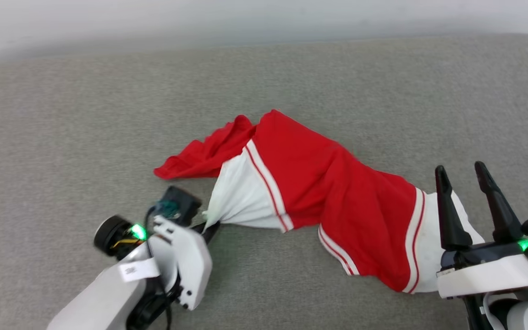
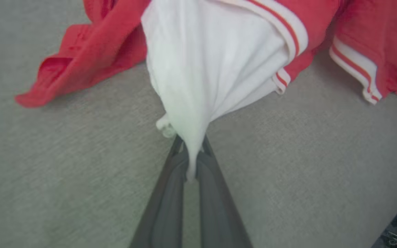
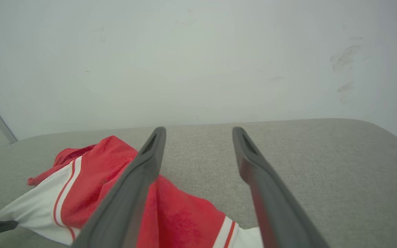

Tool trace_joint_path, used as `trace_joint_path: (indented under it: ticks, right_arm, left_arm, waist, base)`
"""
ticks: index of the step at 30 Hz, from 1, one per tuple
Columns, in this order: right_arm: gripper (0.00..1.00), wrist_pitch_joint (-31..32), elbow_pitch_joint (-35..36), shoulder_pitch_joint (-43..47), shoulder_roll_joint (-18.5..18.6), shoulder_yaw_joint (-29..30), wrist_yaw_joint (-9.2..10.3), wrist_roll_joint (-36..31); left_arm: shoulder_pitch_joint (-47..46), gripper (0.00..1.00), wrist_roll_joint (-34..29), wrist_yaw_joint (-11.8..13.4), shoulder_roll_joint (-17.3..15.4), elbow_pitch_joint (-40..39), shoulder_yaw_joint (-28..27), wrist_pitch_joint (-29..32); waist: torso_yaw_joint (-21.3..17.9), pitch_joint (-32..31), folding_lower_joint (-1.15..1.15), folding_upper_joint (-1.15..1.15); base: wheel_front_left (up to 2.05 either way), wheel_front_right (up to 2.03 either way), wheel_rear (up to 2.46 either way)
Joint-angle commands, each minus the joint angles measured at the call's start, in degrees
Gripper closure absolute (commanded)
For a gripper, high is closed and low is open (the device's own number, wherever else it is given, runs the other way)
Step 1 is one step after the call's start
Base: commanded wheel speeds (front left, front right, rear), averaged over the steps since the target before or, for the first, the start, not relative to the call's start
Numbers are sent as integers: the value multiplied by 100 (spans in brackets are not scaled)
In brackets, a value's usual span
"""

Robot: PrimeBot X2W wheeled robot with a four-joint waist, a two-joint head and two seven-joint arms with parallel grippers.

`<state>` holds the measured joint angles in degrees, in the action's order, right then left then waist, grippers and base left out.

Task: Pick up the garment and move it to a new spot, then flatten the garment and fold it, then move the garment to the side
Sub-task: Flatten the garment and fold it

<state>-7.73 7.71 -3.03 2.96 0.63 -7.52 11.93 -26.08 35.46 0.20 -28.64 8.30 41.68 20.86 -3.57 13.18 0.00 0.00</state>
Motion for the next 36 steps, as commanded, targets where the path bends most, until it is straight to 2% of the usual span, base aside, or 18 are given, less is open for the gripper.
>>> trace_joint_path:
  ticks: [1, 8, 13, 16, 21, 22, 23, 25, 31, 36]
  right_arm:
    - [0, 29, 41, 112, -13, 29, 6, -36]
    - [0, 221, 247, 329, -12, 211, 6, -83]
    - [0, 327, 361, 488, -13, 299, 6, -62]
    - [0, 413, 401, 568, -13, 329, 6, -56]
    - [0, 487, 424, 622, -13, 370, 6, 24]
    - [0, 508, 420, 639, -13, 381, 6, 35]
    - [0, 521, 416, 661, -13, 415, 6, 55]
    - [0, 596, 398, 696, -13, 426, 5, 75]
    - [0, 1016, 216, 751, 41, 683, 6, 242]
    - [0, 1732, -3, 805, 246, 1057, 5, 565]
  left_arm:
    - [170, 100, 73, 100, -72, -106, -79, -54]
    - [1269, 100, 469, 890, -659, -777, -701, -259]
    - [2123, 100, 932, 1314, -860, -1025, -1147, -450]
    - [2464, 100, 1133, 1407, -903, -1022, -1303, -558]
    - [2621, 100, 1356, 1248, -605, -767, -1266, -745]
    - [2587, 91, 1338, 1249, -563, -708, -1273, -825]
    - [2533, 0, 1303, 1270, -515, -668, -1304, -932]
    - [2420, 0, 1238, 1301, -407, -616, -1355, -1132]
    - [2098, 0, 867, 1439, -375, -662, -1546, -1779]
    - [1909, 0, 582, 1623, -215, -898, -1685, -2398]
  waist:
    - [154, -113, 0, 0]
    - [425, -320, 0, 0]
    - [531, -407, 0, 0]
    - [561, -423, 0, 0]
    - [518, -446, 0, 0]
    - [508, -462, 0, 0]
    - [500, -475, 0, 0]
    - [499, -492, 0, 0]
    - [483, -531, 0, 0]
    - [451, -558, 0, 0]
  base:
    - [0, 0, 0]
    - [0, 0, 0]
    - [0, 0, 0]
    - [0, 0, 0]
    - [0, 0, 0]
    - [0, 0, 0]
    - [0, 0, 0]
    - [0, 0, 0]
    - [0, 0, 0]
    - [0, 0, 0]
